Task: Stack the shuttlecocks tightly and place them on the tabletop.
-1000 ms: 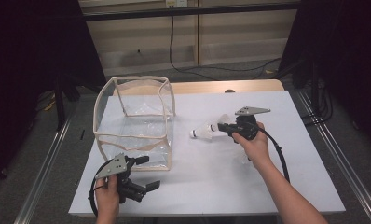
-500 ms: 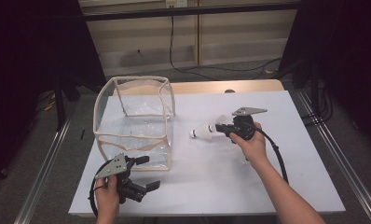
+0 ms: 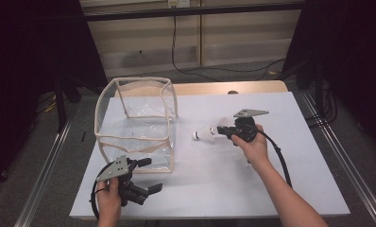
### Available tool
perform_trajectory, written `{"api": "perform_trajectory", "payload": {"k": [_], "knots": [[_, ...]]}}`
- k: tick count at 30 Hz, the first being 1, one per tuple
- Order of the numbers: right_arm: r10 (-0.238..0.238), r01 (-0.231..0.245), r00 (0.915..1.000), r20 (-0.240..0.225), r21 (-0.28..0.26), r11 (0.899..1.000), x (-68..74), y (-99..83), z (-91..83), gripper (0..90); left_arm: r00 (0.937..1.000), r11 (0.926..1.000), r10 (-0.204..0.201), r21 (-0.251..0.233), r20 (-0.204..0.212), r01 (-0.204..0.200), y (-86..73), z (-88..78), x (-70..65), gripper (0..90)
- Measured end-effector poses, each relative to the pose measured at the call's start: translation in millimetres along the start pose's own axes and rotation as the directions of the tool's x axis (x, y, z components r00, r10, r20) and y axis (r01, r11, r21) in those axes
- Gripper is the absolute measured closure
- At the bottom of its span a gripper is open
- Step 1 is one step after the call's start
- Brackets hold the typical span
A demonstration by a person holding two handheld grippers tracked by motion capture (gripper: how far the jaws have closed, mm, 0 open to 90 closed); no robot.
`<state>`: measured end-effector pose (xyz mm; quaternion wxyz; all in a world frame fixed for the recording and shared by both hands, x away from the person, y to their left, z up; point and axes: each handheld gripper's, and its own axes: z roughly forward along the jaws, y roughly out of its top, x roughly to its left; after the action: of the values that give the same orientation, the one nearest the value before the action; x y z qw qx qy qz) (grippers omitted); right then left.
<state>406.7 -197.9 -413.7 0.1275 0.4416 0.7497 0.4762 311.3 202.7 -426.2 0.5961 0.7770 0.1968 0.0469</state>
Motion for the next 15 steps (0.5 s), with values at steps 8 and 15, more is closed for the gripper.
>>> {"api": "perform_trajectory", "payload": {"k": [8,15], "knots": [[-0.009,0.009,1.0,0.004,0.012,1.0,0.2,-0.9,3.0,90.0,1.0,1.0,-0.002,0.0,0.001,0.002,-0.1,0.6,-0.3,2.0],[-0.003,0.003,1.0,0.003,0.015,1.0,1.3,-1.3,5.6,89.9,1.0,1.0,0.0,0.001,0.002,0.0,0.1,0.4,-0.3,2.0]]}}
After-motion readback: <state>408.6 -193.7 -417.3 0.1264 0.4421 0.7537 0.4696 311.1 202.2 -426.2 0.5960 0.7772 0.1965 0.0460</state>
